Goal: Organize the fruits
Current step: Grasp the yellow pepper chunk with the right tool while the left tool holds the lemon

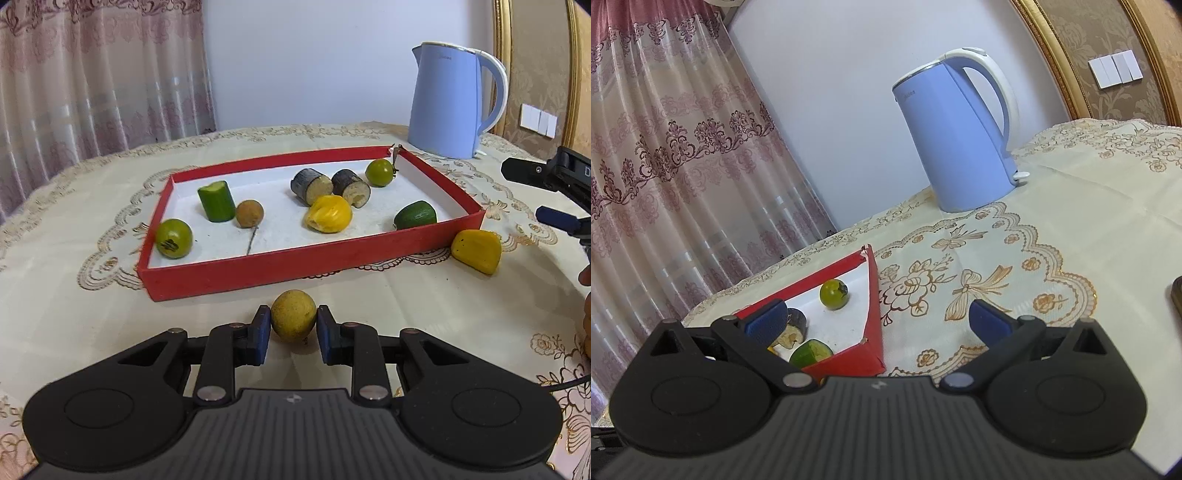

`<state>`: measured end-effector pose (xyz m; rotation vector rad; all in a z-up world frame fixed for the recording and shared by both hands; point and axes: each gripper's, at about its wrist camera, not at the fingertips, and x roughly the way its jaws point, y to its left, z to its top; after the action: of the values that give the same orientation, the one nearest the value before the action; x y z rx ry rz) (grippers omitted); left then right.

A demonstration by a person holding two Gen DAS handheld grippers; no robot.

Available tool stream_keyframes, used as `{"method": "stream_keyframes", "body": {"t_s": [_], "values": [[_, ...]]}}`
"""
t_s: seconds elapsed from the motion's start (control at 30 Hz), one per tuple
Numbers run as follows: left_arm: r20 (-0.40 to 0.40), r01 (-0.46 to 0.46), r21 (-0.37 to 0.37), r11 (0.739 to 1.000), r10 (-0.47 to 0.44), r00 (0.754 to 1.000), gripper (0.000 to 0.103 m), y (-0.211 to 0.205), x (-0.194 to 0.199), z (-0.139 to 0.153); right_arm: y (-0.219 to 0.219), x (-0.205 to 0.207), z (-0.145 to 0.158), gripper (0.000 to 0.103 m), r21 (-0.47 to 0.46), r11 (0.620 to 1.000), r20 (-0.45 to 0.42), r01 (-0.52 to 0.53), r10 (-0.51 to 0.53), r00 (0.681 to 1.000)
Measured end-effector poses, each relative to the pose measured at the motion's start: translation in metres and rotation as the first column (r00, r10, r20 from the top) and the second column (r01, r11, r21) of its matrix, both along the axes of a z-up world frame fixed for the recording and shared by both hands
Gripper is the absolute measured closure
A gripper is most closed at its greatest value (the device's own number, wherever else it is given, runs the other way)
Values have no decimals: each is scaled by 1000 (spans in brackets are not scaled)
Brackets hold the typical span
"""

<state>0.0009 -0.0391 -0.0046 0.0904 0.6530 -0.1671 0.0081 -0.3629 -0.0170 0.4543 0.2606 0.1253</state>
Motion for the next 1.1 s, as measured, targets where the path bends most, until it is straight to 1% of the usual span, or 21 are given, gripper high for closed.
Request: {"method": "stream_keyframes", "body": {"t_s": [0.07, 0.17, 0.23, 0.27, 0.3, 0.33, 0.37, 0.4, 0.47, 0.53, 0.57, 0.6, 0.67, 0.73, 0.8, 0.87, 0.93, 0.97, 1.03, 1.07, 1.1], "values": [[-11, -2, -9, 1000, 1, 1000, 77, 0, 3, -3, -1, 1, 0, 0, 4, 1000, -5, 0, 0, 1000], [-7, -1, -5, 1000, 1, 1000, 77, -1, 7, -8, -2, 2, -1, 0, 7, 1000, -9, 0, 0, 1000], [-6, -2, -13, 1000, 2, 1000, 75, -1, 10, -8, -2, 2, -1, 0, 8, 1000, -9, -2, 2, 1000], [-9, 1, -16, 1000, -1, 1000, 69, -1, 12, -8, -2, 2, -1, 0, 7, 1000, -9, -2, 2, 1000], [-12, -4, -19, 1000, 4, 1000, 59, -1, 13, -8, -2, 3, -1, 0, 7, 1000, -10, -3, 3, 1000], [-13, -10, -23, 1000, 9, 1000, 52, -1, 15, -8, -2, 3, -1, 0, 8, 1000, -10, -4, 4, 1000], [-10, -14, -28, 1000, 13, 1000, 38, 0, 16, -8, -2, 3, -1, 0, 9, 1000, -11, -4, 4, 1000], [-4, -20, -31, 999, 19, 1000, 36, 1, 17, -8, -2, 3, -1, 0, 10, 1000, -10, -5, 5, 1000], [9, -30, -25, 999, 30, 1000, 37, 2, 17, -8, -3, 3, -1, 0, 13, 1000, -8, -7, 7, 1000], [15, -18, -21, 1000, 19, 1000, 54, 3, 16, -7, -3, 2, -1, 0, 14, 1000, 2, -17, 17, 1000], [9, -13, -19, 1000, 13, 1000, 67, 3, 17, -7, -3, 1, -1, 0, 19, 999, 15, -31, 31, 999], [3, -5, -25, 1000, 5, 1000, 72, 4, 17, -8, -3, -1, 0, 0, 27, 998, 35, -53, 52, 998], [1, -2, -31, 1000, 2, 1000, 77, 7, 17, -8, -2, -7, 3, 0, 21, 996, 83, -82, 80, 993], [10, 12, -37, 999, -11, 1000, 77, 10, 14, -8, 4, -14, 8, 0, -35, 993, 98, -116, 119, 988], [22, 14, -38, 999, -13, 1000, 77, 14, 11, -8, 13, -19, 15, 0, -136, 981, 66, -140, 150, 986], [45, 8, -25, 1000, -7, 999, 77, 18, 9, -7, 23, -20, 20, 0, -258, 952, -17, -167, 169, 986], [78, -14, 19, 1000, 12, 997, 77, 18, 7, -9, 32, -19, 20, 0, -328, 922, -98, -205, 182, 978], [82, -22, 34, 999, 20, 996, 77, 18, 8, -11, 36, -19, 19, 0, -356, 908, -118, -219, 189, 975], [63, -15, 32, 999, 13, 998, 77, 18, 11, -14, 44, -20, 16, 0, -402, 885, -137, -236, 197, 971], [67, -14, 34, 999, 12, 998, 77, 18, 10, -13, 47, -19, 15, 0, -417, 876, -148, -244, 200, 969], [66, -4, 33, 999, 2, 998, 77, 17, 10, -14, 51, -17, 15, 4, -433, 865, -157, -254, 205, 966]]}}
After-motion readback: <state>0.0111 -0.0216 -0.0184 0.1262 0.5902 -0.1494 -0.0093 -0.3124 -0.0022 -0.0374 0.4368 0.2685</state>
